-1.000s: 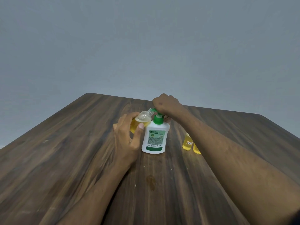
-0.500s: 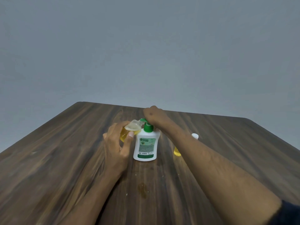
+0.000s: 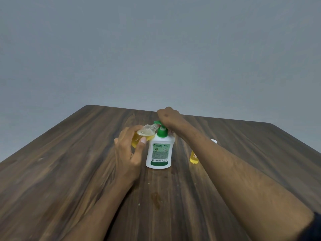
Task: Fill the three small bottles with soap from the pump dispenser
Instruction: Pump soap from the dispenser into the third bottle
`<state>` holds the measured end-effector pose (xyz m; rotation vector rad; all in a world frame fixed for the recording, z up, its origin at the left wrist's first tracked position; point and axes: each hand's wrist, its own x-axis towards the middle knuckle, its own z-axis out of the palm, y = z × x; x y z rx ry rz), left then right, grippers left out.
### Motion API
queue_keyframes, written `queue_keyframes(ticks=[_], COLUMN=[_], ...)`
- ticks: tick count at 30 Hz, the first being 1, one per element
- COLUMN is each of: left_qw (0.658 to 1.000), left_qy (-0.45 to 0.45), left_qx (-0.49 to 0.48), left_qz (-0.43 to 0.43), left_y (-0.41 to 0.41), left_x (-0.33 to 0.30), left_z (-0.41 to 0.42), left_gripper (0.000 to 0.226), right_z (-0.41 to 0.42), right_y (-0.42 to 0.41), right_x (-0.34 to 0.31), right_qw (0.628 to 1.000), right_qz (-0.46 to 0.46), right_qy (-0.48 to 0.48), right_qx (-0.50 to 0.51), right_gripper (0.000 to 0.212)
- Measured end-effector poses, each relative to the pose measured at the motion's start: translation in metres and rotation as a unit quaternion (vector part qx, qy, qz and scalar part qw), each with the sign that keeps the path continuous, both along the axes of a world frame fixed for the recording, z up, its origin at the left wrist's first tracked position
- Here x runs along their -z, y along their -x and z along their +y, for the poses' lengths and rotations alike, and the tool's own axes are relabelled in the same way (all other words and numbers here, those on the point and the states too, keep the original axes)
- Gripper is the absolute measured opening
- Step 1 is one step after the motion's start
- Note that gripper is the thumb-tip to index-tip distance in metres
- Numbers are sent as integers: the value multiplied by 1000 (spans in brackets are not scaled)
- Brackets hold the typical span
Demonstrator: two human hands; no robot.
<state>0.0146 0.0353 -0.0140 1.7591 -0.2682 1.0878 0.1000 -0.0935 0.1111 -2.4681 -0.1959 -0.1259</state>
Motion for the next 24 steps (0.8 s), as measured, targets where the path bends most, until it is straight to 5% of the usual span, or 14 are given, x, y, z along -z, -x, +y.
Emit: queue_keyframes(ticks=[24], left_qw=[1000], left_qy=[27], left_qx=[-5], left_qz=[-2], left_y=[1], left_x=[0], left_z=[4], left_gripper=[28], right_z=[2], right_y=[1], right_x=[3], right_qw=[999], right_qz=[7], right_qy=[-30], right_qx=[-10], right_gripper=[22])
